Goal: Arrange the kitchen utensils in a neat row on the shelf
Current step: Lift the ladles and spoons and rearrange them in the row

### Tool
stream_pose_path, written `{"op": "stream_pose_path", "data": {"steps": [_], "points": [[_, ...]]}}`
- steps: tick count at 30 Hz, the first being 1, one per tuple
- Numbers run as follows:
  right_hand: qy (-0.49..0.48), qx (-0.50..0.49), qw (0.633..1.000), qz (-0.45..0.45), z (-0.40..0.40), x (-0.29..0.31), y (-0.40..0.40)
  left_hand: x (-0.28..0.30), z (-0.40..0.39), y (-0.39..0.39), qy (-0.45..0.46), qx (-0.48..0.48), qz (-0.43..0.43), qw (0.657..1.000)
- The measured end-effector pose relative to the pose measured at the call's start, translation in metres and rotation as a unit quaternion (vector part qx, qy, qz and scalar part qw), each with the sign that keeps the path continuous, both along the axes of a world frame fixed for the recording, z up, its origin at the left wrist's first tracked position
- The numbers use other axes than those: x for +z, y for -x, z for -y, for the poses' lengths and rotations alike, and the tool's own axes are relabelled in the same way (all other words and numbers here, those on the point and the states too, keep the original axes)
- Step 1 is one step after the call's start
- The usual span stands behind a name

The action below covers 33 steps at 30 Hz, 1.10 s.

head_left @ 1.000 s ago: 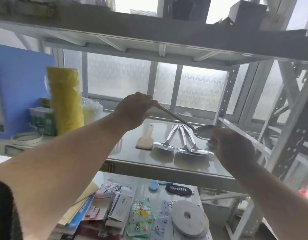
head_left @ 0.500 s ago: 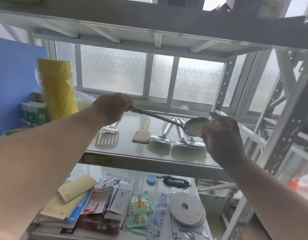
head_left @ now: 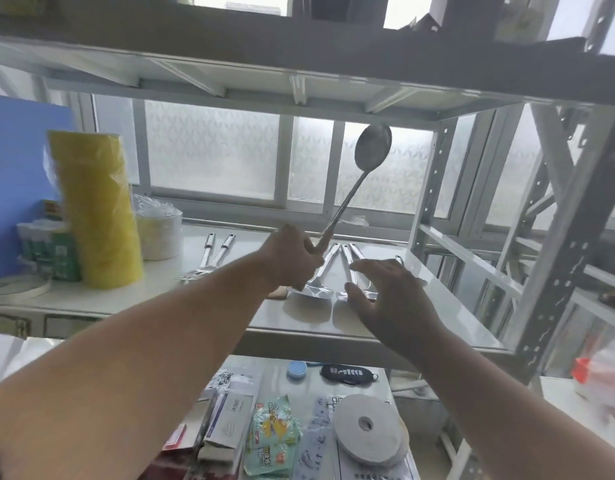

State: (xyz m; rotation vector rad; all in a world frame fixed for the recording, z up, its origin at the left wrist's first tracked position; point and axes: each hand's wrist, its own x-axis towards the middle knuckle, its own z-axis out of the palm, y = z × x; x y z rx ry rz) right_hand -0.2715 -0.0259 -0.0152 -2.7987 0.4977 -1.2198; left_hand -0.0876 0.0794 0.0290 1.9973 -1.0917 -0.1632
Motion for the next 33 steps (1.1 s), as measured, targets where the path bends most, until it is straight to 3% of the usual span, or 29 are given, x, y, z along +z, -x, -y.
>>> {"op": "stream_pose_path", "data": {"steps": [3, 9, 14, 17, 22, 24, 26, 28, 30, 33], "points": [[-0.069, -0.001, 0.998, 0.006, -0.002, -0.006, -0.001, -0.004, 0.023, 0.028, 0.006, -0.023, -0.104, 0.994], [-0.028, -0.078, 0.997, -0.001, 0.015, -0.016, 0.010, -0.014, 0.062, 0.056, 0.032, -0.041, -0.219, 0.974], [-0.034, -0.168, 0.985, -0.012, 0.031, -0.023, 0.018, -0.021, 0.094, 0.086, 0.017, -0.022, -0.201, 0.979], [-0.076, -0.205, 0.976, -0.013, 0.044, -0.024, 0.023, -0.031, 0.116, 0.099, 0.063, -0.048, -0.234, 0.969], [-0.051, -0.235, 0.970, -0.025, 0.088, -0.027, 0.031, -0.034, 0.149, 0.112, 0.122, -0.093, -0.251, 0.956], [-0.060, -0.239, 0.969, -0.005, 0.104, -0.025, 0.033, -0.038, 0.162, 0.108, 0.107, -0.090, -0.180, 0.974], [-0.065, -0.241, 0.968, 0.021, 0.118, -0.026, 0.032, -0.040, 0.173, 0.100, 0.047, -0.062, 0.022, 0.997], [-0.096, -0.249, 0.963, 0.037, 0.129, -0.029, 0.029, -0.041, 0.182, 0.095, -0.041, -0.053, 0.196, 0.978], [-0.148, -0.249, 0.956, 0.046, 0.139, -0.033, 0.028, -0.043, 0.187, 0.094, -0.116, -0.064, 0.245, 0.961], [-0.203, -0.246, 0.946, 0.059, 0.149, -0.037, 0.030, -0.051, 0.196, 0.095, -0.171, -0.073, 0.236, 0.954]]}}
